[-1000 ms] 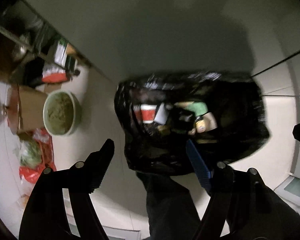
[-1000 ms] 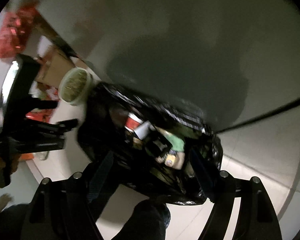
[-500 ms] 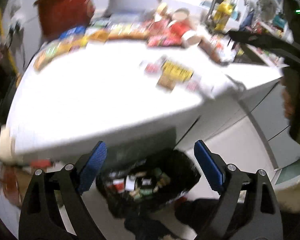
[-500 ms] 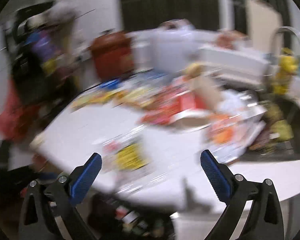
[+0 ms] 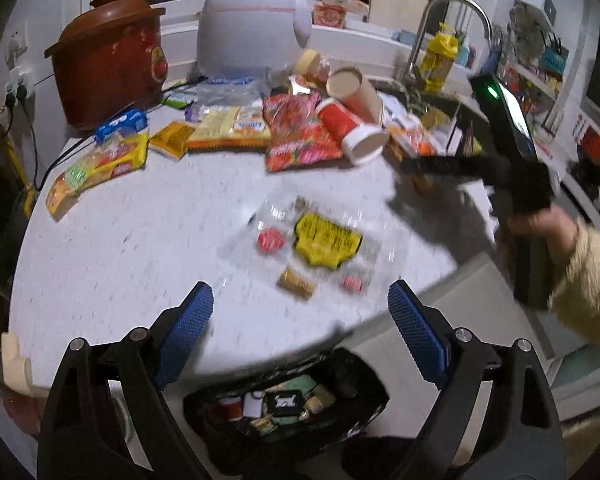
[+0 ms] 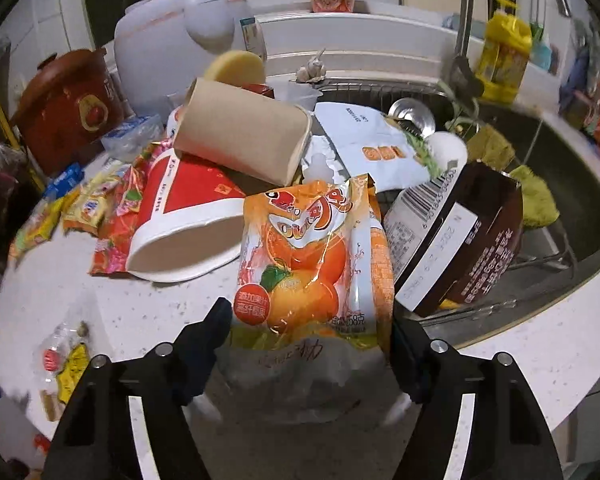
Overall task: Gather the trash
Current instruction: 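Grasp the orange juice bag with the right tool while the left tool grasps the brown paper tube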
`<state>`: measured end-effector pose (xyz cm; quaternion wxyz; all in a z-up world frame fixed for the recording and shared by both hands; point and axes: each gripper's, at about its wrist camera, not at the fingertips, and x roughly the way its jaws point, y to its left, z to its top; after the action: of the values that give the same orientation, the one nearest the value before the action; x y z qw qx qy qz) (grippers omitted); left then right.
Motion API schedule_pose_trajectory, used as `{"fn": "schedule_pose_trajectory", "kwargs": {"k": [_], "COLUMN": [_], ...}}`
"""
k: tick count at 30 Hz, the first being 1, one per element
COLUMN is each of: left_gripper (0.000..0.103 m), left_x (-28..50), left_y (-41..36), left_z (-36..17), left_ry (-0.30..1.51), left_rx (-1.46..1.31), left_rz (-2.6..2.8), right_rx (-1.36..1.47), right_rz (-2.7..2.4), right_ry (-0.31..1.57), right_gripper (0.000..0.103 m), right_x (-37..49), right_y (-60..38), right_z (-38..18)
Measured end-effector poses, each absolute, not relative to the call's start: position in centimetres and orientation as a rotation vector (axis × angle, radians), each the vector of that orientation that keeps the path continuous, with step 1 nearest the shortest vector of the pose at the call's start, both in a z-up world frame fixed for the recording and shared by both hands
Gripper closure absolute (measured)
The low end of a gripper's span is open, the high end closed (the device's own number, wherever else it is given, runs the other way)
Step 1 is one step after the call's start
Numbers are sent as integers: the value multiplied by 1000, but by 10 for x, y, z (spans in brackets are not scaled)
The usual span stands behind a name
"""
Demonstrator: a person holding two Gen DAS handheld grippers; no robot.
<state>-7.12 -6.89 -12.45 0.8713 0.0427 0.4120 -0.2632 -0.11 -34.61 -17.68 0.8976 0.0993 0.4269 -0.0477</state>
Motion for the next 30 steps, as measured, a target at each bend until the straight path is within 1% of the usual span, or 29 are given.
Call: {"fn": "schedule_pose_trajectory", "kwargs": {"k": [7,12,17,22,23,24,25,27,30], "left_gripper": [16,16,16,16,18,34,41,44,46], "left_x": [-18,61,116,139,140,141,141,140,136], "left_y": [-118,-172,-226,-258,-263,-264,-266,-261,-251], "left_z": [-103,-91,-101,-128,-130,-131,-130,-127,-121], "left_ry": [824,860,878,956,955,953,958,961,931], "left_rx": [101,43,148,236,246,243,231,176,150], "left_rz": [-581,-626,-603,-606,-604,-619,-648,-682,-692], "right_rx": [250,326,363,376,379,381,383,389,388], "right_rz": [-41,-34,-48,-56,-55,-55,-54,-49,-37], "right_ry": [772,714,686,704,707,711,712,709,699], "right_gripper": [34,34,34,34,34,34,34,34,34], "right_x": [-66,-100,-121,-129,-129,-129,-128,-128,-126], "right_y": [-346,-360,-372,-378,-379,-379,-379,-379,-376], "right_z": [-127,-106,-102,-110,-112,-114,-115,-115,-112]}}
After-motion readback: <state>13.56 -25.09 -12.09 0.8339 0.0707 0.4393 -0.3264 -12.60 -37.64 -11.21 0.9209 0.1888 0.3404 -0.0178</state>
